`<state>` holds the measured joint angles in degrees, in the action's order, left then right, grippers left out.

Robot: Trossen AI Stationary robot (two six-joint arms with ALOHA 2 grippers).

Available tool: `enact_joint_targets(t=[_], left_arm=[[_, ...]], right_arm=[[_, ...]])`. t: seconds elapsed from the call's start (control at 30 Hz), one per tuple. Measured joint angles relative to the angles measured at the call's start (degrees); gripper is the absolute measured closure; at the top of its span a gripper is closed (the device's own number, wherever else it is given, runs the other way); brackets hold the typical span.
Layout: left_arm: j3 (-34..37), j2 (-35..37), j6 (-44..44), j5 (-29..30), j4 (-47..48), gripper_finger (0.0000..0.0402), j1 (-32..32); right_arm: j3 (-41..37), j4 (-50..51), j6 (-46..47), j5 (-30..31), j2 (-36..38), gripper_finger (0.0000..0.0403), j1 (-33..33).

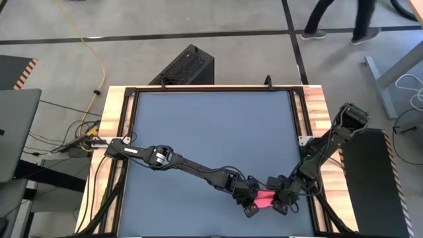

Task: Roll towel
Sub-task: Roll the pink towel

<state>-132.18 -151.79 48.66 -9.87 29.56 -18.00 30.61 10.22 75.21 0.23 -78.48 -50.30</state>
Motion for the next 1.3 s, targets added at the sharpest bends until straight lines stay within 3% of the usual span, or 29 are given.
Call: enact_joint_targets(t=[0.43, 0.63, 0.93, 1.3], left_arm=[[0.1, -0.1, -0.5, -0.4, 0.3, 0.0402, 0.0], [0.1, -0.1, -0.5, -1.2, 0.5, 0.0401, 0.1], [0.1, -0.1, -0.4, -3.2, 1.6, 0.0401, 0.0], [0.1, -0.1, -0.4, -2.5, 1.6, 0.0401, 0.6]], right_arm=[[0.1, 4.6, -0.4, 1.1, 0.3, 0.0196, 0.0], [-0.1, 7.1, -0.2, 2.1, 3.4, 0.0196, 0.0], [-0.3, 19.0, 0.9, 7.1, 13.3, 0.0200, -0.1], [2.7, 16.0, 0.1, 21.5, 21.2, 0.0215, -2.5]])
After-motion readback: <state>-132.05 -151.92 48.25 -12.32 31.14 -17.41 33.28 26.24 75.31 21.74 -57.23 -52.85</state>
